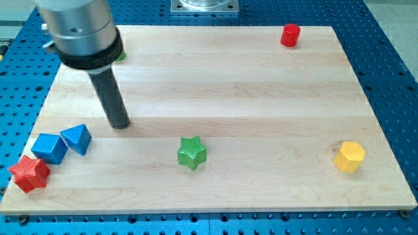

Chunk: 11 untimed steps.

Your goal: Place the red circle to the top right of the triangle

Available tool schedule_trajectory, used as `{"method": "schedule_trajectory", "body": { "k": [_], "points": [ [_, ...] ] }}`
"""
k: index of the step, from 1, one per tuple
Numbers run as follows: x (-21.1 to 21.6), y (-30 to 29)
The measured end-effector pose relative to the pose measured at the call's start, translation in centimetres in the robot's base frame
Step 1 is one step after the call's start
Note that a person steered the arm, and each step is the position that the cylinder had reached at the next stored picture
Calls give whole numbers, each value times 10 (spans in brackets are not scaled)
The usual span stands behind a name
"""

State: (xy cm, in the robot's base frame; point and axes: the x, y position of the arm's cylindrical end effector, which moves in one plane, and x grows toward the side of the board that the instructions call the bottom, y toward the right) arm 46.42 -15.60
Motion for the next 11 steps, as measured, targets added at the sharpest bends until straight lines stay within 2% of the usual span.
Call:
{"method": "schedule_trajectory", "body": {
  "k": [1,2,3,4,6,7,8,9,10,11],
  "points": [
    [19,-47],
    [40,-33],
    [10,23],
    [-46,89],
    [-49,94],
    [-54,140],
    [-75,217],
    [-100,265],
    [-129,312],
    [-131,331]
  ]
}}
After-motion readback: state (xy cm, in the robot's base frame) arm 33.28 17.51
